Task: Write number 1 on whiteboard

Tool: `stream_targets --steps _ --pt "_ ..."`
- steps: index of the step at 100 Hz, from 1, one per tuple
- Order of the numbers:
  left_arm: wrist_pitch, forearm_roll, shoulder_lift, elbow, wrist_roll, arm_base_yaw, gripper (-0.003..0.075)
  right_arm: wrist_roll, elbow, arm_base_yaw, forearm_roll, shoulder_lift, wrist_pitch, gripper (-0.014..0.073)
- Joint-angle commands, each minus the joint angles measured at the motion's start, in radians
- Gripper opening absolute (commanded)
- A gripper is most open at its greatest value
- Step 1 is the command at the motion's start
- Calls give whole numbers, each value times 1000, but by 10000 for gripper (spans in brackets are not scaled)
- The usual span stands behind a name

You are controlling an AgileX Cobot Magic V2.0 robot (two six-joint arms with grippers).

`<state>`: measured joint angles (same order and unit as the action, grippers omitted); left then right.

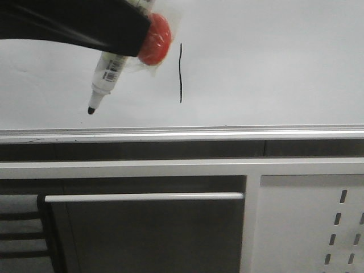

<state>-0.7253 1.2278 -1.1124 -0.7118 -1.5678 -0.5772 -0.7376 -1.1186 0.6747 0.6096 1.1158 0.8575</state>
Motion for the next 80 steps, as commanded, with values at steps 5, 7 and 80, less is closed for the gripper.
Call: stream_targets --steps 5,7,80 --pt "13 56 8 -34 8 -5 -20 -14 -35 2 68 -16 -23 -43" --pt "13 56 8 -34 8 -5 -20 -14 -35 2 68 -16 -23 -43" --pt "356 189 104 69 57 0 -20 99 -23 -331 42 -159 -10 405"
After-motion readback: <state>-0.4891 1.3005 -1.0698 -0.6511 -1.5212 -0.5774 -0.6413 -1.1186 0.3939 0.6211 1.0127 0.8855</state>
